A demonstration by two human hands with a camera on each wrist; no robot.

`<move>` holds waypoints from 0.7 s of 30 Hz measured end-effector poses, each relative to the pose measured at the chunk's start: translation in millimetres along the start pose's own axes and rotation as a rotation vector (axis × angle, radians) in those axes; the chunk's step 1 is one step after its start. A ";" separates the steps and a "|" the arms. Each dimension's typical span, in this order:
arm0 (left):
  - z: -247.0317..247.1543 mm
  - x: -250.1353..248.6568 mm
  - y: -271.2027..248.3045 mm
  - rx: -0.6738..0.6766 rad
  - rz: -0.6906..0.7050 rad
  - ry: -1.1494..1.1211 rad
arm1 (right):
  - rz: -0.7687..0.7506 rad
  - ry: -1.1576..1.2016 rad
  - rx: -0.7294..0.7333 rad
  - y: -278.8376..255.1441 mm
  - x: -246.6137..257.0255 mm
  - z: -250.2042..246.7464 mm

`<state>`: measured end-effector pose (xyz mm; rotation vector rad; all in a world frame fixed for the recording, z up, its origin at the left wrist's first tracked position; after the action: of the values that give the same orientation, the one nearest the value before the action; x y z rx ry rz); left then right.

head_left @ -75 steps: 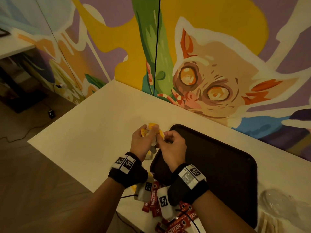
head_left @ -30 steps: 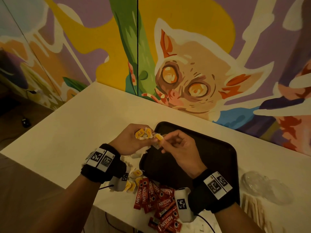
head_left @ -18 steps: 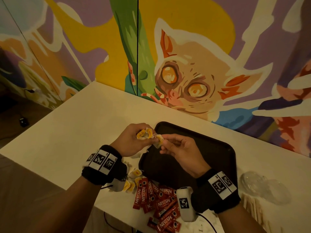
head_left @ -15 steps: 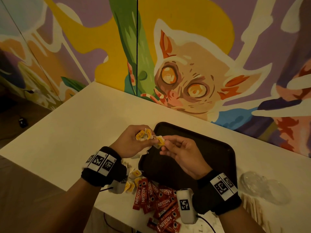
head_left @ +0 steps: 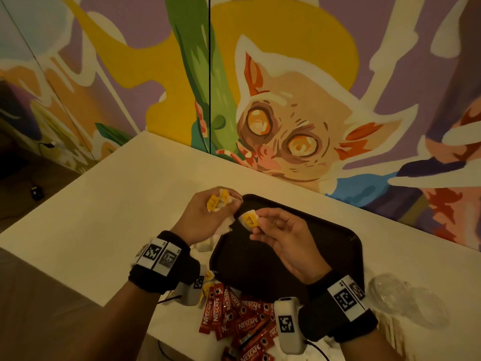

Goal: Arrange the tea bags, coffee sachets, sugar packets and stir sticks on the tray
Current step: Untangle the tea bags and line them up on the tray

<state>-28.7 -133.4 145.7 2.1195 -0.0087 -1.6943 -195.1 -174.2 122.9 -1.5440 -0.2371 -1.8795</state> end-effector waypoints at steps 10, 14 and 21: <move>34.6 -11.6 4.5 0.259 -0.001 -0.022 | -0.017 -0.038 0.070 2.2 10.9 -8.9; 30.8 -8.9 10.1 0.211 0.025 -0.019 | 0.002 -0.008 0.088 9.3 13.8 -10.3; 25.1 4.6 20.5 0.147 0.037 -0.084 | -0.164 -0.496 -0.009 15.2 30.6 -10.7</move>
<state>-45.7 -161.3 144.0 2.1359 -0.2016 -1.8093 -196.3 -203.2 143.9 -2.0323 -0.5915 -1.5838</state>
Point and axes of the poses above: each hand's wrist, its own y-axis towards the middle knuckle, its own z-axis out of the palm, x = y × z, the point moved 8 cm from there along y, towards the middle knuckle, and after that the axes turned 9 degrees about z, right-handed, at the moved point
